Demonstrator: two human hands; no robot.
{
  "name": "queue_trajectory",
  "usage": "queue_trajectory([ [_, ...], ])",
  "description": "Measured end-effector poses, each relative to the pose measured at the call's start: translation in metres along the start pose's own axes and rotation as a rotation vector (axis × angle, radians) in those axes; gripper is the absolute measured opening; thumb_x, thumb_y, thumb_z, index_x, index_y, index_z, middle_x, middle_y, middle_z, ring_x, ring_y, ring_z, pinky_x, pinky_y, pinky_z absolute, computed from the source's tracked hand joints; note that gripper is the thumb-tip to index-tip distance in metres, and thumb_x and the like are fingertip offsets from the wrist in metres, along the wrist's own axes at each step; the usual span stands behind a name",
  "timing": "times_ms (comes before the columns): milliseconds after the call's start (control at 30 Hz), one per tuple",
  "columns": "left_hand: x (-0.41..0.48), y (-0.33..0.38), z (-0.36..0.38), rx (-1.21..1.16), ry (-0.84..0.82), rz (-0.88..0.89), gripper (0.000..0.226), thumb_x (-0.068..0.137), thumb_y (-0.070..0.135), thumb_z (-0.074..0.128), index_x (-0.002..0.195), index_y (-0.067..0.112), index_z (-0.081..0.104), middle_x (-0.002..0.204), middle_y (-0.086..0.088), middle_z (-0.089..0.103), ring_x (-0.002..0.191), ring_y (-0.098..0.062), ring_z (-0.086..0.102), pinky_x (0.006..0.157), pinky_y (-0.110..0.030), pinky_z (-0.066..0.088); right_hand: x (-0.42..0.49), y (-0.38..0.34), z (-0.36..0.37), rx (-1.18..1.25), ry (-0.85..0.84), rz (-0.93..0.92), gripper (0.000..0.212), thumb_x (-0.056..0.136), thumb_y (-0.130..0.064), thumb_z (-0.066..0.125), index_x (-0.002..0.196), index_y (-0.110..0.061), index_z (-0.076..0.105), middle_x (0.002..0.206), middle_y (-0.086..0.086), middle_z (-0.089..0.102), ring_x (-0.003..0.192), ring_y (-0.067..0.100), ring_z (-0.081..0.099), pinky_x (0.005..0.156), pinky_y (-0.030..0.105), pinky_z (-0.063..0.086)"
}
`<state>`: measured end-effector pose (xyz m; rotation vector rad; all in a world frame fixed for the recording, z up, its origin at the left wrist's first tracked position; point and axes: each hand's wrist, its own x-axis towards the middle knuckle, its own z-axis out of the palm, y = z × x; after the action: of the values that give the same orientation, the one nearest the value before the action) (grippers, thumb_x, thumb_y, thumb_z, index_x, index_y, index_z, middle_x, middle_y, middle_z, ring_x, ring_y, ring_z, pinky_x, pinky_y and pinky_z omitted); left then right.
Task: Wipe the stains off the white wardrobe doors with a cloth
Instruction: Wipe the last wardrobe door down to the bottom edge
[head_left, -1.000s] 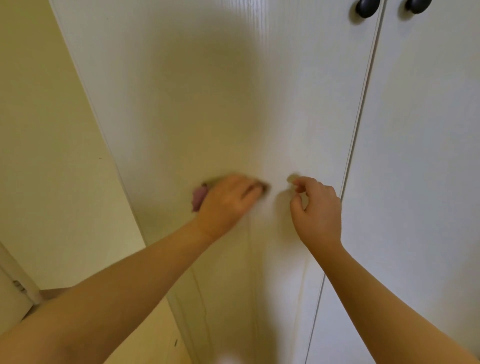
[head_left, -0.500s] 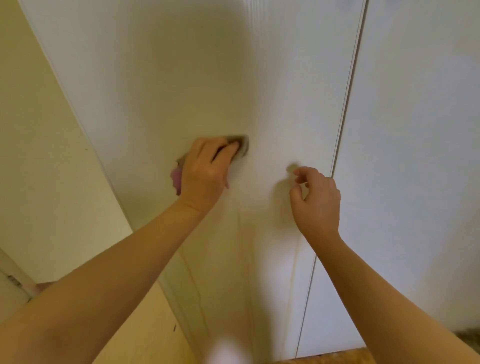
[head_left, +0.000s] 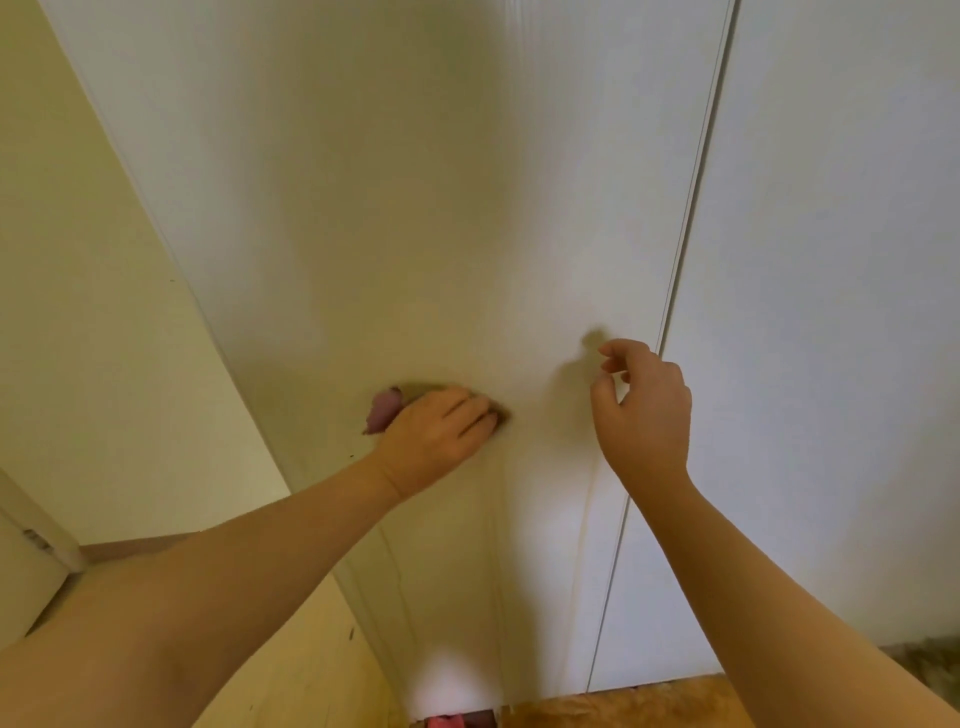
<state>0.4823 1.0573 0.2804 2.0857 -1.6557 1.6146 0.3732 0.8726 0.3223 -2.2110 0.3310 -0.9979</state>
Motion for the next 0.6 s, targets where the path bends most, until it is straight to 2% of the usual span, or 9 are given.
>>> queue_trajectory([
  [67, -0.022, 0.015, 0.002, -0.052, -0.145, 0.101, 0.013, 0.092, -0.001, 0.04, 0.096, 0.005, 0.051, 0.08, -0.01, 0.067, 0.076, -0.024, 0.054, 0.055, -0.031, 0.052, -0.003, 0.001, -0.001, -0.023, -0.018, -0.007, 0.029, 0.086, -0.005, 0.05, 0.114, -0.009, 0.06, 0.1, 0.004, 0.065, 0.097, 0.024, 0.055, 0.086, 0.04, 0.043],
  [133, -0.01, 0.007, -0.003, -0.065, -0.189, 0.102, 0.017, 0.085, -0.001, 0.045, 0.095, 0.001, 0.058, 0.078, -0.012, 0.068, 0.071, -0.025, 0.058, 0.057, -0.033, 0.052, -0.003, 0.003, -0.002, -0.037, -0.03, -0.007, 0.029, 0.086, -0.005, 0.05, 0.114, -0.008, 0.06, 0.1, 0.004, 0.065, 0.097, 0.024, 0.055, 0.086, 0.04, 0.043],
  [200, 0.021, -0.012, -0.014, -0.024, -0.076, -0.026, 0.022, 0.084, -0.002, 0.049, 0.094, -0.005, 0.069, 0.085, -0.016, 0.068, 0.08, -0.026, 0.052, 0.07, -0.036, 0.047, -0.001, 0.004, -0.003, -0.02, -0.018, 0.004, 0.029, 0.087, -0.006, 0.049, 0.114, -0.008, 0.06, 0.1, 0.004, 0.065, 0.097, 0.024, 0.055, 0.087, 0.042, 0.043],
  [267, 0.05, -0.033, -0.019, 0.009, 0.065, -0.2, 0.018, 0.087, -0.003, 0.055, 0.097, -0.006, 0.07, 0.089, -0.018, 0.068, 0.084, -0.026, 0.048, 0.077, -0.035, 0.042, 0.001, 0.006, -0.001, 0.0, 0.002, 0.033, 0.029, 0.087, -0.005, 0.049, 0.113, -0.009, 0.059, 0.1, 0.003, 0.064, 0.097, 0.023, 0.055, 0.088, 0.043, 0.043],
  [333, 0.049, -0.027, -0.012, 0.018, 0.148, -0.176, 0.022, 0.096, -0.002, 0.046, 0.099, -0.005, 0.067, 0.086, -0.018, 0.069, 0.085, -0.026, 0.048, 0.078, -0.036, 0.042, -0.001, 0.006, 0.002, 0.008, 0.001, 0.053, 0.028, 0.086, -0.005, 0.049, 0.113, -0.008, 0.059, 0.1, 0.002, 0.064, 0.096, 0.023, 0.055, 0.088, 0.043, 0.043],
  [433, 0.003, 0.014, 0.01, -0.058, -0.044, 0.063, 0.022, 0.098, -0.003, 0.036, 0.095, 0.001, 0.057, 0.078, -0.012, 0.068, 0.08, -0.025, 0.048, 0.065, -0.036, 0.051, -0.008, 0.011, 0.002, -0.014, -0.027, 0.059, 0.028, 0.086, -0.005, 0.05, 0.112, -0.008, 0.059, 0.099, 0.003, 0.064, 0.096, 0.023, 0.054, 0.087, 0.041, 0.043],
  [500, -0.01, 0.028, 0.01, -0.084, -0.169, 0.055, 0.023, 0.087, -0.001, 0.043, 0.088, 0.003, 0.066, 0.076, -0.01, 0.067, 0.076, -0.024, 0.052, 0.057, -0.033, 0.052, -0.01, 0.017, -0.002, -0.038, -0.036, 0.069, 0.028, 0.087, -0.005, 0.051, 0.113, -0.009, 0.059, 0.1, 0.002, 0.064, 0.096, 0.022, 0.054, 0.088, 0.041, 0.043],
  [533, -0.004, 0.025, 0.009, -0.091, -0.19, 0.029, 0.025, 0.084, 0.0, 0.045, 0.085, 0.001, 0.07, 0.077, -0.011, 0.067, 0.076, -0.024, 0.052, 0.062, -0.035, 0.05, -0.009, 0.019, -0.003, -0.045, -0.035, 0.081, 0.028, 0.087, -0.006, 0.051, 0.113, -0.009, 0.059, 0.1, 0.002, 0.064, 0.097, 0.022, 0.055, 0.088, 0.041, 0.043],
  [600, 0.03, 0.011, 0.009, -0.089, -0.08, -0.055, 0.024, 0.083, -0.004, 0.049, 0.091, -0.004, 0.071, 0.083, -0.015, 0.068, 0.082, -0.025, 0.047, 0.071, -0.035, 0.044, -0.005, 0.024, -0.006, -0.038, -0.005, 0.115, 0.028, 0.086, -0.006, 0.05, 0.113, -0.009, 0.059, 0.1, 0.001, 0.064, 0.096, 0.023, 0.055, 0.088, 0.043, 0.044],
])
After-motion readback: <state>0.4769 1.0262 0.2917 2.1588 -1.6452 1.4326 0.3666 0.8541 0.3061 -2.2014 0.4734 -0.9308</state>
